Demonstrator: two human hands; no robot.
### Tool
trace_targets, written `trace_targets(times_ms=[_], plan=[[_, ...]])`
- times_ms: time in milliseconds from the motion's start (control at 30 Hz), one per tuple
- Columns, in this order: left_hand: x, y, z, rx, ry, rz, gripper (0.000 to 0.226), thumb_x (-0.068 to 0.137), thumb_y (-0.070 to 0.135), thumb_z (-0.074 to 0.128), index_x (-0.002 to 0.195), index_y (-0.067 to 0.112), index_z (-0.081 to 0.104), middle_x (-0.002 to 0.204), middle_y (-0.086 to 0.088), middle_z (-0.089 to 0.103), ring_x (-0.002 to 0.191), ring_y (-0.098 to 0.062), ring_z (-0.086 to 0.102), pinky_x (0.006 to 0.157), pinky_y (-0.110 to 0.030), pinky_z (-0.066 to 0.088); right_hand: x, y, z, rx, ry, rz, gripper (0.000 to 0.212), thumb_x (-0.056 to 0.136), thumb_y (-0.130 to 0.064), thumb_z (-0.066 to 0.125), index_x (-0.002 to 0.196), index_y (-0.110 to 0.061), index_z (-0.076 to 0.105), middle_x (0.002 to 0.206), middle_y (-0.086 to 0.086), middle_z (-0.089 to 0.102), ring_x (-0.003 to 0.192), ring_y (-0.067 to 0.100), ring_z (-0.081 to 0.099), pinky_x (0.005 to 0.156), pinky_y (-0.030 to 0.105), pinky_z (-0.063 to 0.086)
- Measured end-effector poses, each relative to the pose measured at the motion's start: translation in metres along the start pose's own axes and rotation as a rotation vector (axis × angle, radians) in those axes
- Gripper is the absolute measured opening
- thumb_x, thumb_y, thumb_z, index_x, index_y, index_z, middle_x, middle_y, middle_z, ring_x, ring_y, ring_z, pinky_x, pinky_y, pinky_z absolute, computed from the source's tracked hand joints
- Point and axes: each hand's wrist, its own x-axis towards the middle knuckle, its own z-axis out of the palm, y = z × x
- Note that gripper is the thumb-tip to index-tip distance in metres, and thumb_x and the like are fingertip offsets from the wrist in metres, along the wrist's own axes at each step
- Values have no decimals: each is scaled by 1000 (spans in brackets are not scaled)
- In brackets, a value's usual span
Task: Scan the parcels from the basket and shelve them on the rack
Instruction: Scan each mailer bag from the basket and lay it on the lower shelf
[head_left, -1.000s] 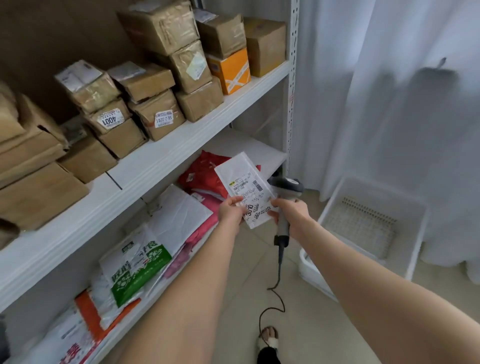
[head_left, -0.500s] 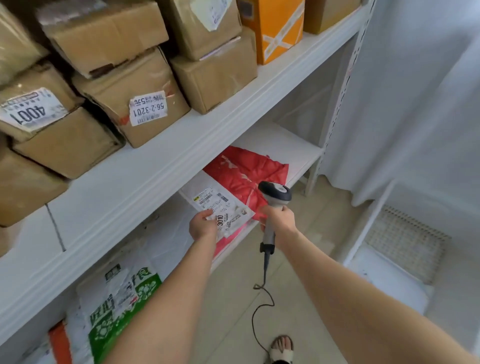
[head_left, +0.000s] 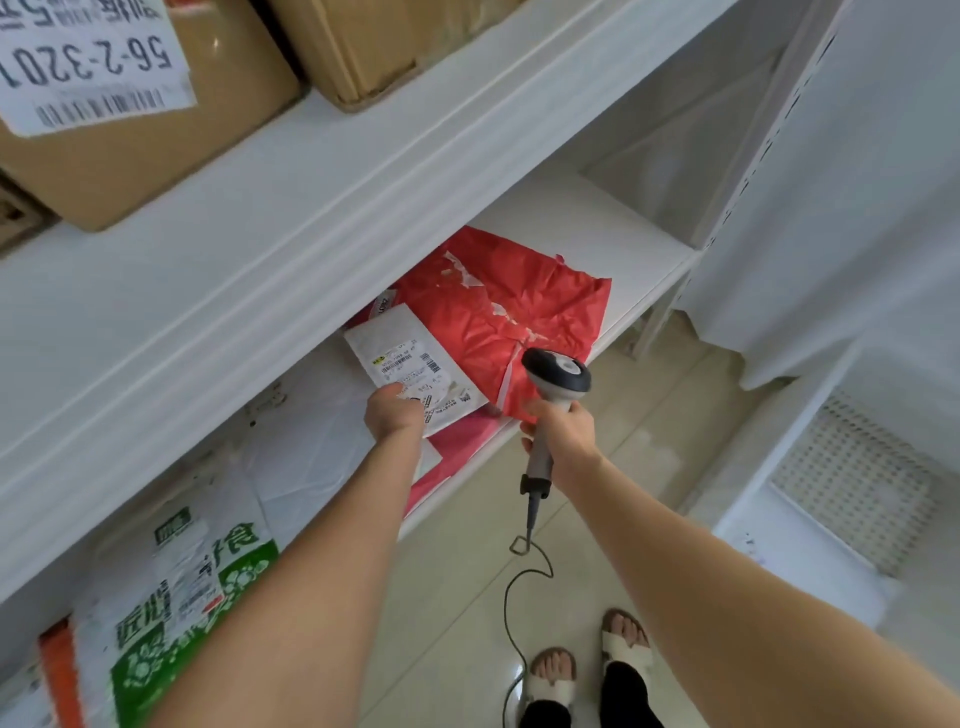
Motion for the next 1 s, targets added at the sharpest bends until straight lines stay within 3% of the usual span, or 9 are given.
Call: trace_targets(times_ms=[167, 367, 533, 700, 833, 1000], plan=[[-2, 9, 0, 138, -86, -34, 32, 85, 2, 59, 116, -5, 60, 124, -20, 61, 110, -34, 61, 83, -34, 50, -2, -6, -1, 4, -18, 5, 12, 83, -1, 61, 80, -12, 56, 74, 5, 59, 65, 16, 57, 56, 27, 50], [-20, 35, 1, 269, -164, 11, 53, 88, 16, 61, 138, 8, 45, 141, -21, 38, 118, -36, 53, 91, -38, 47, -14, -19, -8, 48, -12, -8, 13, 81, 0, 63, 83, -12, 58, 73, 4, 61, 61, 15, 59, 55, 26, 49], [-48, 58, 14, 202, -235, 52, 54, 86, 8, 60, 138, 10, 46, 142, -19, 39, 119, -34, 53, 92, -38, 47, -32, -31, -20, 124, 12, -36, 14, 80, 3, 63, 80, -10, 55, 66, 4, 56, 53, 14, 54, 51, 24, 46], [-80, 71, 27, 137, -260, 154, 43, 85, 13, 63, 128, 11, 57, 133, -17, 48, 111, -34, 57, 82, -30, 45, -53, -39, -46, 222, 50, -71, 16, 82, 3, 62, 82, -10, 54, 71, 6, 55, 57, 16, 53, 50, 23, 44], [-112, 80, 43, 153, -334, 239, 37, 82, 11, 65, 118, 9, 64, 120, -16, 63, 107, -34, 61, 92, -37, 50, -71, -39, -79, 320, 112, -83, 17, 86, -1, 64, 83, -14, 54, 76, 4, 57, 61, 15, 56, 51, 25, 46], [-165, 90, 80, 212, -445, 354, 51, 81, 9, 67, 131, 8, 55, 134, -13, 54, 117, -28, 55, 95, -28, 45, -91, -31, -135, 432, 213, -79, 17, 86, -5, 65, 88, -18, 54, 84, 5, 59, 68, 15, 60, 58, 27, 50]])
